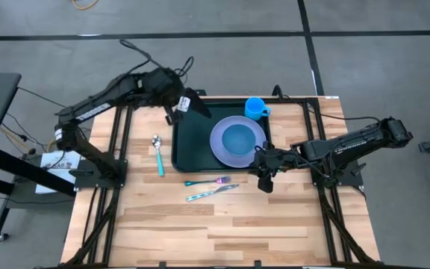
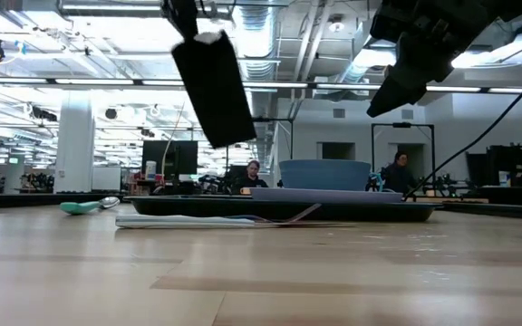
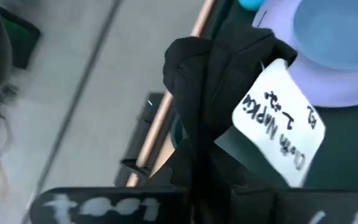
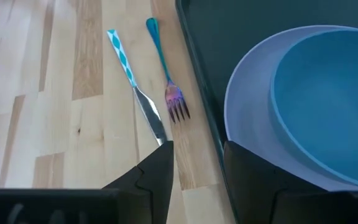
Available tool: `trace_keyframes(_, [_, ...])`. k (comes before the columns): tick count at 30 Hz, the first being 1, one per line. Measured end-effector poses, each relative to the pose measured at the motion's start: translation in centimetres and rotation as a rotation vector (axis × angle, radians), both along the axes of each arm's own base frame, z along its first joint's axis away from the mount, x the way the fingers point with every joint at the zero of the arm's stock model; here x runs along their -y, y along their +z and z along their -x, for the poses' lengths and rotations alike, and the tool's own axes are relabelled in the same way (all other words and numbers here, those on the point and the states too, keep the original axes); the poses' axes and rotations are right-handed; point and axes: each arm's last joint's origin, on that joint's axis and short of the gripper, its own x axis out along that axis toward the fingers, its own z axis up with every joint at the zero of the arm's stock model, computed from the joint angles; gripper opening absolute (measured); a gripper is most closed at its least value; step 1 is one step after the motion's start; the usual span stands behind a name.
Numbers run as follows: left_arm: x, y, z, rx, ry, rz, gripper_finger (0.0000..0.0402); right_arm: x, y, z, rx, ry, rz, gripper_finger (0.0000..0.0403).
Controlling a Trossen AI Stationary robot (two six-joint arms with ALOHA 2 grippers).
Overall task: Set up tray
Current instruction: Put the black napkin to the left of the purple plate on the black serving tray
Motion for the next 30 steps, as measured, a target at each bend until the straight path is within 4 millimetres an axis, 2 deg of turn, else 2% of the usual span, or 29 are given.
trace_keyframes(5, [-3.9, -2.9, -1.0, -0.076, 0.062, 0.004, 0.0000, 0.1, 0.0, 0.0, 0.000, -0.004, 0.000, 0.0134])
trace_keyframes(9, [-6.8, -4.4, -1.5, -0.105, 0.132, -0.006, 0.0000, 0.2, 0.0, 0.0, 0.000, -0.009, 0.002, 0.0133])
trace_keyframes(13, [-8.6, -5.6, -2.0, -0.123, 0.191, -0.020, 0.0000, 0.1, 0.0, 0.0, -0.001, -0.013, -0.004, 0.0134])
trace_keyframes(19, [-8.7, -8.4, -4.0, -0.187, 0.202, 0.044, 0.0000, 0.1, 0.0, 0.0, -0.003, -0.020, -0.011, 0.0134])
trace_keyframes(30, [-5.7, -14.1, -8.2, -0.349, 0.168, 0.194, 0.0000, -0.3, 0.0, 0.1, -0.003, -0.008, -0.018, 0.0134])
